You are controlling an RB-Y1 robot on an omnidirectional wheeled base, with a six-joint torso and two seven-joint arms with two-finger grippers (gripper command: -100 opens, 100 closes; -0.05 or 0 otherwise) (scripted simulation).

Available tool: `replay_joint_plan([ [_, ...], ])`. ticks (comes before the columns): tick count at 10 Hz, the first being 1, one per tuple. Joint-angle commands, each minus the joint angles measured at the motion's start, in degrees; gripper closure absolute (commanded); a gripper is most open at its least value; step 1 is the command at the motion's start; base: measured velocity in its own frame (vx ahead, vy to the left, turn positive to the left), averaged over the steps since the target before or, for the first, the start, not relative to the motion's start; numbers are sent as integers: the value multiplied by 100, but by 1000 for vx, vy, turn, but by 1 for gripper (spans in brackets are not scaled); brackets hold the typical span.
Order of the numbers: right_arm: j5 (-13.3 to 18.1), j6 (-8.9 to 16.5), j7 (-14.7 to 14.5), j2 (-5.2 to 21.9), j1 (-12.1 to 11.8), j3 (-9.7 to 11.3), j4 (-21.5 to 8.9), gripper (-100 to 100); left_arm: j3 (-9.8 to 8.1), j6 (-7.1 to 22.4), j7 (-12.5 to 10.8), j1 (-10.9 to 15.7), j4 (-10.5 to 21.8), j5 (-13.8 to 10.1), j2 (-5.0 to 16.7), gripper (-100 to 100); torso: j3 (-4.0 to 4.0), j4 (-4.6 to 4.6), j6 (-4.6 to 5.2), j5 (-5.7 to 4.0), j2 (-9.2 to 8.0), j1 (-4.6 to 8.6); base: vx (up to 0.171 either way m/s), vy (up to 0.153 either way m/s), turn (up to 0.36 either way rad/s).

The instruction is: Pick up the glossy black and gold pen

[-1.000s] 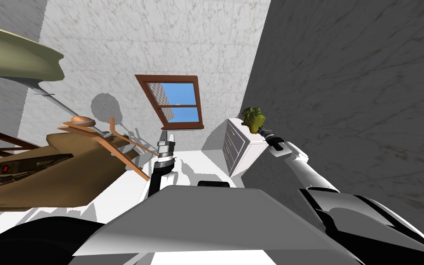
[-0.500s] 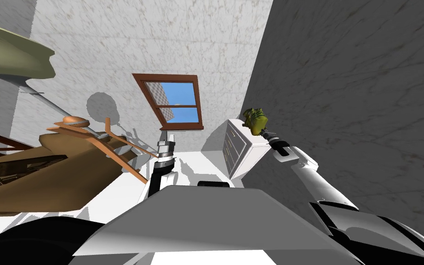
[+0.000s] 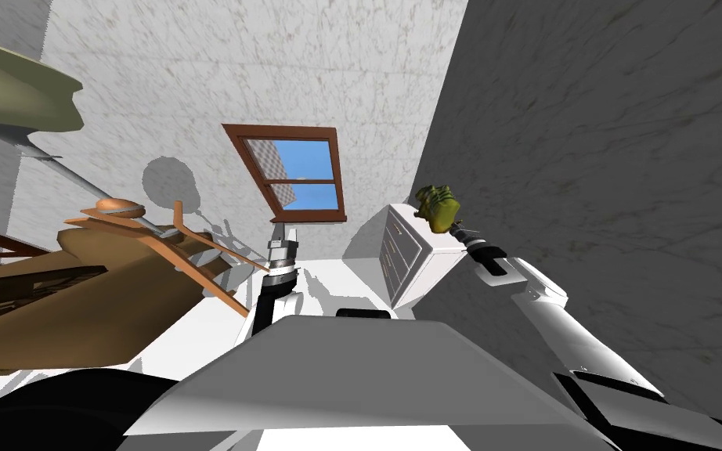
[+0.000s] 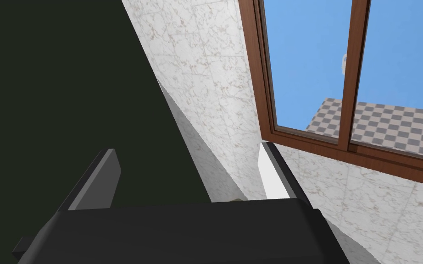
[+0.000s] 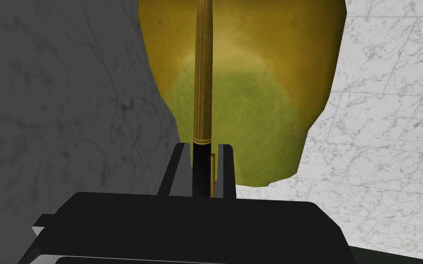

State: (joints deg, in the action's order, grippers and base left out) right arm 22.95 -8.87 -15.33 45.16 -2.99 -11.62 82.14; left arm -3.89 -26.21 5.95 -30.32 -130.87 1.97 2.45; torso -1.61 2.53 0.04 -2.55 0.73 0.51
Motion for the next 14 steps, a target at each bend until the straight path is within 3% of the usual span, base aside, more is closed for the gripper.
replay_joint_plan([
  [1,14,42,-9,-38,-286,-17,286,100,0,0,0,0,0,0,0,0,0,0,0,0,0,0,15,-5,7],
  [2,14,42,-9,-38,-444,-17,392,100,0,0,0,0,0,0,0,0,7,-2,-1,-1,-13,1,-8,-3,4],
  [3,91,104,157,-49,-627,-296,623,100,0,0,0,1,0,0,0,0,11,-2,-2,-3,-22,0,81,-10,5],
  [4,91,104,157,-49,-809,-378,805,100,0,0,0,0,0,0,0,0,5,-7,2,6,-2,4,120,-7,-10],
  [7,91,104,157,-49,-1243,-378,1161,100,0,0,0,0,0,0,0,0,3,1,-7,2,-7,-8,25,6,0],
  [8,168,167,323,-61,-1421,-651,1390,100,0,0,0,1,0,0,0,0,6,1,-7,0,-15,-8,81,9,4],
  [9,168,167,323,-61,-1552,-738,1485,100,0,0,0,0,0,0,0,0,-2,-2,-5,7,7,-7,132,9,-5],
  [12,168,167,323,-61,-2032,-738,1929,100,0,0,0,1,0,0,0,0,-3,4,-11,2,0,-9,23,-1,1],
  [13,245,230,489,-72,-2210,-1021,2100,100,0,0,0,1,0,0,0,0,4,2,-9,2,-11,-9,85,-12,1],
  [14,245,230,489,-72,-2443,-1098,2348,100,0,0,0,0,0,0,0,0,-3,-1,-5,9,7,-6,120,-6,-14],
])
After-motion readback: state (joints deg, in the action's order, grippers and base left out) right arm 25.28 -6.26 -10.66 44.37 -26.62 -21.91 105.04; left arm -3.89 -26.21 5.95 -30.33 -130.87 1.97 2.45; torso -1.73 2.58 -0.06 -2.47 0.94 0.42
